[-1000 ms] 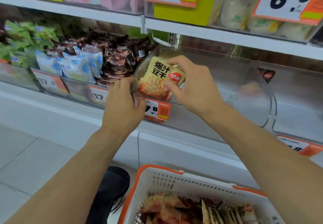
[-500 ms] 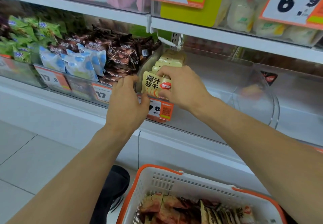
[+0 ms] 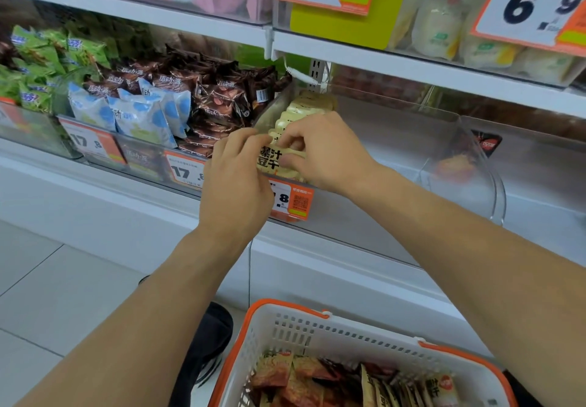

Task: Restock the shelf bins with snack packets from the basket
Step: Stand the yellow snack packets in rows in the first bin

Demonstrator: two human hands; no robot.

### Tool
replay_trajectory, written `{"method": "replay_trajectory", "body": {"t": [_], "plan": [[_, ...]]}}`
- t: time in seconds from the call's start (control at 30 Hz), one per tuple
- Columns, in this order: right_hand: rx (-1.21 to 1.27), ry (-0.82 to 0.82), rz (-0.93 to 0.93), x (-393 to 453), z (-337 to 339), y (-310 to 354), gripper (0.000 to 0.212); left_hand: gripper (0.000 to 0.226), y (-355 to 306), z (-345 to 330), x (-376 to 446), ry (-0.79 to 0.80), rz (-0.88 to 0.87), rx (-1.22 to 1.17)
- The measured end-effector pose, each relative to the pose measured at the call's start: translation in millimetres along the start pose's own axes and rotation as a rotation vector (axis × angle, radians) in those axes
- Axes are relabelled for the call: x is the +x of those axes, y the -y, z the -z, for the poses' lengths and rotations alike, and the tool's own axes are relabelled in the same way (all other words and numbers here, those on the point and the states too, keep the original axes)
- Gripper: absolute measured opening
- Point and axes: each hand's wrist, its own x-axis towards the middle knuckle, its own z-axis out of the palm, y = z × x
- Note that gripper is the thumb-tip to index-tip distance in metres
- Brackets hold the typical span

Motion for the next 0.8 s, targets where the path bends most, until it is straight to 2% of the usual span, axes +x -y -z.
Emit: {"method": "replay_trajectory", "body": {"t": [0.23,0.3,0.37,0.43,0.5,0.57,0.67,0.73,0.8], "plan": [[-0.085,0.024,0.019,-15.3,-3.5,3.0,0.013,0.049,4.8,-1.9,-9.0,0.002,-0.026,0.046],[-0.056,-0.073,0.027,-22.5,-7.3,0.3,0.022,0.051,6.2,-2.1,-10.8,-0.005,-0.037,0.059],[0.05,-0.131,-0.089,-29.3,-11.3,-1.2,0.043,0.054,6.4,-2.9,-12.8,-0.01,-0.043,0.076],[0.166,0.005,-0.287,-28.6,-14.1,-3.0,0.065,0.055,5.5,-4.1,-13.6,-0.019,-0.036,0.09],[0.23,0.185,-0.418,-21.8,-14.0,-2.5,0.072,0.056,4.1,-6.0,-12.9,-0.018,-0.012,0.103],[0.174,0.295,-0.416,-15.4,-9.8,3.9,0.065,0.054,3.6,-8.6,-11.7,-0.004,0.039,0.115],[0.034,0.361,-0.358,-9.3,-4.1,14.4,0.051,0.053,4.3,-13.3,-10.4,0.002,0.077,0.133],[0.015,0.39,-0.355,-9.1,-0.9,14.9,0.053,0.052,3.8,-15.3,-9.3,0.002,0.079,0.148],[0.094,0.402,-0.379,-12.8,0.1,9.6,0.067,0.052,1.9,-15.4,-9.4,-0.001,0.086,0.151]]}}
